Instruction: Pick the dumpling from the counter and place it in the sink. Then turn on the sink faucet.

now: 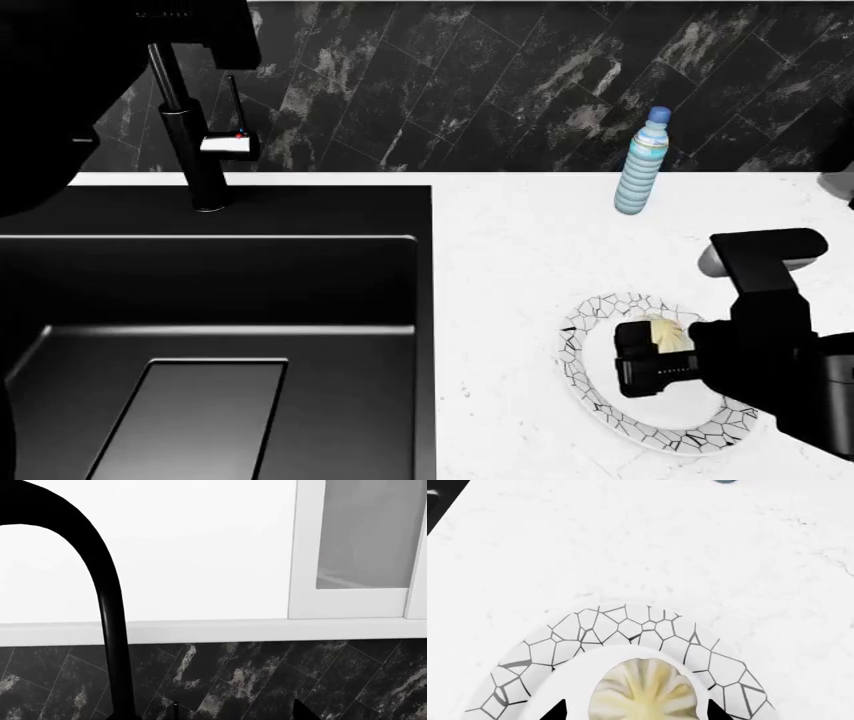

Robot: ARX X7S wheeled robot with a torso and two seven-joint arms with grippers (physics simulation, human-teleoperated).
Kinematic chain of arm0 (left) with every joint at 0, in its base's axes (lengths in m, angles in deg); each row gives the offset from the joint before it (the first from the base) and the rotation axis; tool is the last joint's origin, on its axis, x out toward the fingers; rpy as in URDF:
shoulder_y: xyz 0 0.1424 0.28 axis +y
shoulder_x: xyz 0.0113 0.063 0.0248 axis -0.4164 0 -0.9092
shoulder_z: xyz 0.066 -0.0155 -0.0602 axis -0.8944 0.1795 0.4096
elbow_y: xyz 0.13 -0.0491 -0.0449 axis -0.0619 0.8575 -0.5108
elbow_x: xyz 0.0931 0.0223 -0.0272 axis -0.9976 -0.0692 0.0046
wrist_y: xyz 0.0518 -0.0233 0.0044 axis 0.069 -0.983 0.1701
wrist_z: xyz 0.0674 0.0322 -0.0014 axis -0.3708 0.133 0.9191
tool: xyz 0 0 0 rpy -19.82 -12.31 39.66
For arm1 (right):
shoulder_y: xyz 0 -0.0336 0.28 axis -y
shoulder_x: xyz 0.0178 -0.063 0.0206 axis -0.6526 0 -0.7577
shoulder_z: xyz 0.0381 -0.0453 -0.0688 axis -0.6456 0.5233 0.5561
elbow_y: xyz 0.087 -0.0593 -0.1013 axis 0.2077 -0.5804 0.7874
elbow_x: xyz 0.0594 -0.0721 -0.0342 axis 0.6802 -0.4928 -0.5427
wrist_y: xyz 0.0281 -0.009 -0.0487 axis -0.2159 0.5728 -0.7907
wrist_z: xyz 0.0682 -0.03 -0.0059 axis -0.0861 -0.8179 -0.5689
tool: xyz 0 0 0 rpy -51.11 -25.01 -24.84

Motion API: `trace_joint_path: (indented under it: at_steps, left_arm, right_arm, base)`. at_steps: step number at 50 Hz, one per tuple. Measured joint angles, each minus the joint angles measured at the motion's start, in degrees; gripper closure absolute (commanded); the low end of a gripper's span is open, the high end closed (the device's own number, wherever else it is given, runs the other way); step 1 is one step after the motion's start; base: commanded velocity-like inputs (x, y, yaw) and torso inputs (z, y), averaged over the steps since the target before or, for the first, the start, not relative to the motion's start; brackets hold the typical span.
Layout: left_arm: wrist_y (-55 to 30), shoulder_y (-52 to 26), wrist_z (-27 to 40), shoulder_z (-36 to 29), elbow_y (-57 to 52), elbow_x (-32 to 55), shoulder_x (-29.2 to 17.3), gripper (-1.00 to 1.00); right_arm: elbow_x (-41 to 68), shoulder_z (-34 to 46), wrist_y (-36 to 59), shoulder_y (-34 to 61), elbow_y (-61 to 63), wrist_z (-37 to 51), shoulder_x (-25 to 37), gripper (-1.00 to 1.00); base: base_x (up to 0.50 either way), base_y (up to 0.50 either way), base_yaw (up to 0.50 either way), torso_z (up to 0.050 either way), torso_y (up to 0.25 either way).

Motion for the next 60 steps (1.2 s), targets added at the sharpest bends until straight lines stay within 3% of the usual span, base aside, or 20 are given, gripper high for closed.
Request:
trace_joint_path:
  at_steps: [12, 13, 31, 45, 60]
  left_arm:
    - [0.2, 0.2, 0.3, 0.0, -0.2, 0.4, -0.2, -1.00]
    - [0.2, 0.2, 0.3, 0.0, -0.2, 0.5, -0.2, -1.00]
    - [0.6, 0.7, 0.6, -0.1, -0.4, 1.0, -0.5, -1.00]
    - [0.9, 1.0, 0.8, -0.3, -0.6, 1.5, -0.6, -1.00]
    - [1.3, 1.1, 0.7, -0.8, -0.4, 1.5, -0.7, -1.00]
  right_arm:
    - [-1.3, 0.1, -0.9, -1.4, 0.2, -1.4, 0.0, -1.00]
    - [-1.4, 0.1, -1.0, -1.5, 0.2, -1.5, 0.0, 1.00]
    - [-1.6, 0.2, -2.0, -1.7, 0.9, -1.6, 0.3, 1.00]
    - [3.6, 0.6, -0.9, 4.9, 2.2, 2.9, 1.3, 1.00]
    - [5.8, 6.2, 3.1, 16.2, 1.4, 4.8, -5.1, 1.00]
  base:
    - [0.00, 0.00, 0.00, 0.000, 0.000]
    - [0.00, 0.00, 0.00, 0.000, 0.000]
    - [0.00, 0.00, 0.00, 0.000, 0.000]
    - [0.00, 0.00, 0.00, 0.000, 0.000]
    - [0.00, 0.00, 0.00, 0.000, 0.000]
